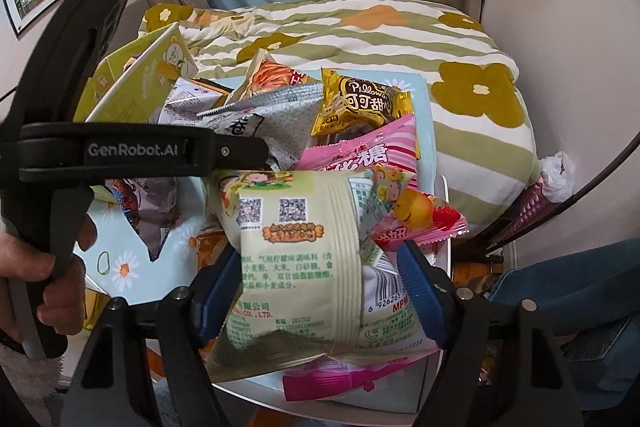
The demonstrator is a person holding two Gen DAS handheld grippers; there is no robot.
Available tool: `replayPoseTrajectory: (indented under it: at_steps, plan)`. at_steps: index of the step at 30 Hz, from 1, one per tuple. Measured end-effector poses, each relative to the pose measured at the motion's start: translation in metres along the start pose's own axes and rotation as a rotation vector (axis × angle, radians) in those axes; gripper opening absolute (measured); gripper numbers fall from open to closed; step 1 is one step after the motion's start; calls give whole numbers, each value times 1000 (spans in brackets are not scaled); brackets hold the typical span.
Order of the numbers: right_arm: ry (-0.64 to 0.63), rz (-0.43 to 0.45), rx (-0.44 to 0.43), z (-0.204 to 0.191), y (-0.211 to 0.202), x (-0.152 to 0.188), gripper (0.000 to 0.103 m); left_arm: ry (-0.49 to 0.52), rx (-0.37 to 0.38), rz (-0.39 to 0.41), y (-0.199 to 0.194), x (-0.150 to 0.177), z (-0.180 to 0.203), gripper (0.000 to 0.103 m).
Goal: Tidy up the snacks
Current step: 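Lift both held bags and carry them over the box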
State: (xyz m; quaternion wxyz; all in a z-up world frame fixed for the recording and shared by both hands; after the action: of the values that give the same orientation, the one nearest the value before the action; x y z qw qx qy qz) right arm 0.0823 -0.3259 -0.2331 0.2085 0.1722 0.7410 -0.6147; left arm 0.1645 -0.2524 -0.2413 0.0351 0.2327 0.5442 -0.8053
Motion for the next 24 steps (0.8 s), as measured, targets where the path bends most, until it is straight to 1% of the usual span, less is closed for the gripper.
replayPoseTrajectory:
  at_steps: [1, 4, 14, 19, 24]
  plan:
    - [-6, -3, -10, -1, 1, 0, 64, 2, -4, 5, -2, 0, -1, 54]
    - [-25, -8, -14, -4, 0, 1, 56, 3, -6, 15, -5, -1, -1, 53]
    - [-32, 31, -21, -2, -21, -3, 55, -3, -7, 74, -34, -10, 7, 53]
    - [-42, 69, -26, -3, -40, -16, 55, -5, -24, 124, -59, -21, 9, 53]
    - [-73, 109, -38, -11, -59, -35, 55, -29, -53, 193, -95, -32, 2, 53]
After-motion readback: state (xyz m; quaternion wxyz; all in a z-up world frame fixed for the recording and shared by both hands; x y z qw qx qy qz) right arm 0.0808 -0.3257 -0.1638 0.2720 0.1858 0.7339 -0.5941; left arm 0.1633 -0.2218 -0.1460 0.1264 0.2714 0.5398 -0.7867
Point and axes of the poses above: each gripper's, at about its wrist camera, not at the fingertips, and y roughly the way its jaws point, z to its right, x to its underside, the point moved 8 cm from there along y, roughly the way its jaws point, and after that the axes turned 3 degrees about y, right-handed, at the moved point
